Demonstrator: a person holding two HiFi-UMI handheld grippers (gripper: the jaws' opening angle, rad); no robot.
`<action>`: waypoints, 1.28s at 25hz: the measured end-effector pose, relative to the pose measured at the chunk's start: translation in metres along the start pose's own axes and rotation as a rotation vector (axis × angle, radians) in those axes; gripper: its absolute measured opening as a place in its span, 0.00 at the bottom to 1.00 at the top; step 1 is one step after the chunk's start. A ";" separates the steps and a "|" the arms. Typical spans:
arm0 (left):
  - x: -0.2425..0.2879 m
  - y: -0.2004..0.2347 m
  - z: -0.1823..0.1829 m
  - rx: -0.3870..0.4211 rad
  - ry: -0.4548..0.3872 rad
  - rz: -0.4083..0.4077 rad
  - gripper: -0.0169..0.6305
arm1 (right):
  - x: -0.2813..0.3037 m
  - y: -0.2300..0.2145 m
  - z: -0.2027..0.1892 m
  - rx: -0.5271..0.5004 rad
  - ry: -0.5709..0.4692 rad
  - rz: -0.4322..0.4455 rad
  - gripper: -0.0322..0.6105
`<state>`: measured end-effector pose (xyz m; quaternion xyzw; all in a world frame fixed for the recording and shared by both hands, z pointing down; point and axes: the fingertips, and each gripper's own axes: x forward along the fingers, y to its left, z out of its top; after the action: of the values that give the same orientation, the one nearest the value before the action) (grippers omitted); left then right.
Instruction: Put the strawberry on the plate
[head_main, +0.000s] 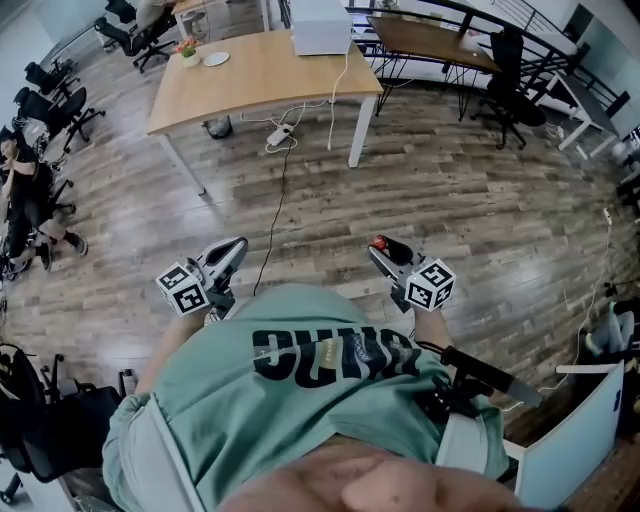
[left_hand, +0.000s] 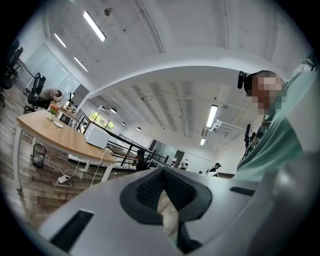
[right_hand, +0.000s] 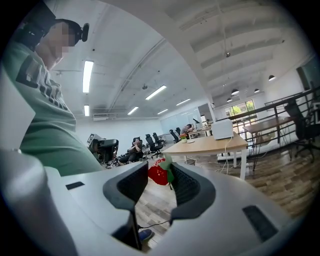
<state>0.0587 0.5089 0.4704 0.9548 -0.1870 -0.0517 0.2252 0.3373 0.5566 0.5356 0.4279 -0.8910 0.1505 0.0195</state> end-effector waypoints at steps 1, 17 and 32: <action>-0.002 0.007 0.003 -0.005 -0.005 -0.004 0.03 | 0.007 0.001 0.004 -0.007 0.002 -0.003 0.28; -0.102 0.197 0.108 0.018 -0.069 -0.064 0.03 | 0.240 0.058 0.081 -0.107 -0.008 -0.019 0.28; -0.158 0.327 0.138 -0.031 -0.117 0.030 0.03 | 0.405 0.051 0.118 -0.151 0.105 0.072 0.28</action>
<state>-0.2216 0.2417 0.4965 0.9435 -0.2136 -0.1071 0.2295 0.0531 0.2466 0.4768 0.3846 -0.9123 0.1058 0.0932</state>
